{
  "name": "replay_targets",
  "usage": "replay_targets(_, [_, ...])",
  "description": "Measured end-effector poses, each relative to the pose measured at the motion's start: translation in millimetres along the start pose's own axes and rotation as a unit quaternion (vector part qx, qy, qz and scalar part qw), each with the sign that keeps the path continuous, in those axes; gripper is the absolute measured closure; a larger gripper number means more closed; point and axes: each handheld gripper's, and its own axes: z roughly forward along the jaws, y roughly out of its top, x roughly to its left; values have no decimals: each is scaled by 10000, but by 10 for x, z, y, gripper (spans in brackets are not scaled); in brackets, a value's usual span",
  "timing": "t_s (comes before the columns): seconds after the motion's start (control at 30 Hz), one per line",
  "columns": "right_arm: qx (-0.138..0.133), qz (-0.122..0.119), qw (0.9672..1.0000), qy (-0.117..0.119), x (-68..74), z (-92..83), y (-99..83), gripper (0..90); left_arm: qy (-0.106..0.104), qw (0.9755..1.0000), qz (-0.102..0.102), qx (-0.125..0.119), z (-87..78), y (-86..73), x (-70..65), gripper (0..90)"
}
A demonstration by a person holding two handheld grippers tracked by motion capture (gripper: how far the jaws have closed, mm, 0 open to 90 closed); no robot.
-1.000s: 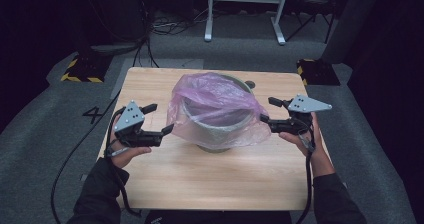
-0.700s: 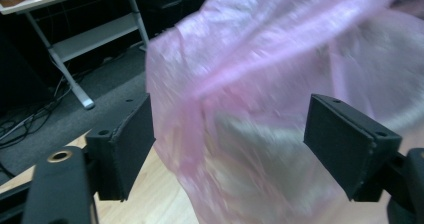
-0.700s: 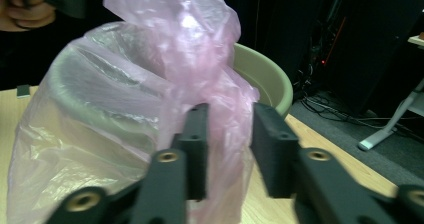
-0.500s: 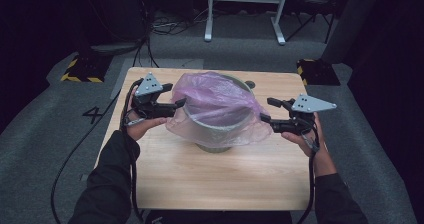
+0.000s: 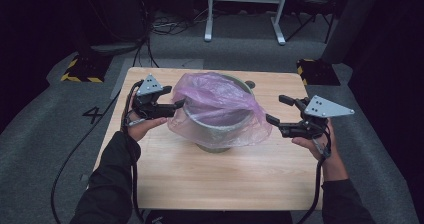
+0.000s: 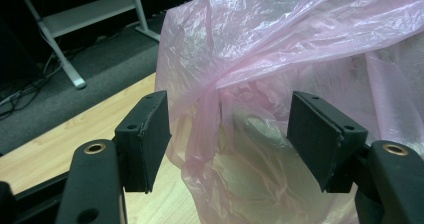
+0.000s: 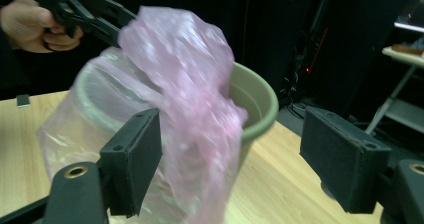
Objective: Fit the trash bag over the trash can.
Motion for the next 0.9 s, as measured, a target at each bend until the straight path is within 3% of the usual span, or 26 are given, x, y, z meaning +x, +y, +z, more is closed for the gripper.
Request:
replay_targets(0.23, [-103, -345, 9985, 405, 186, 168, 308, 231, -48, 9999, -79, -43, 15, -34, 14, 319])
replay_targets(0.43, [167, -729, 9954, 597, 280, 471, 445, 272, -93, 9999, -78, -57, 17, -37, 32, 353])
replay_targets(0.57, [460, -900, 9941, 383, 252, 677, 462, 417, -266, 9996, -118, -66, 21, -56, 56, 480])
replay_targets(0.67, [718, -965, 9922, 319, 192, 784, 457, 623, -349, 9994, -46, 24, 35, -78, 66, 593])
replay_targets(0.73, [748, -952, 9920, 349, 141, 816, 447, 776, -347, 9992, 77, 164, 57, -96, 57, 704])
replay_targets(0.83, [647, -754, 9949, 199, 57, 822, 440, 859, -314, 9988, 252, 265, 96, -129, 30, 859])
replay_targets(0.9, [569, -577, 9967, 31, -21, 828, 425, 876, -292, 9988, 264, 277, 107, -139, 35, 897])
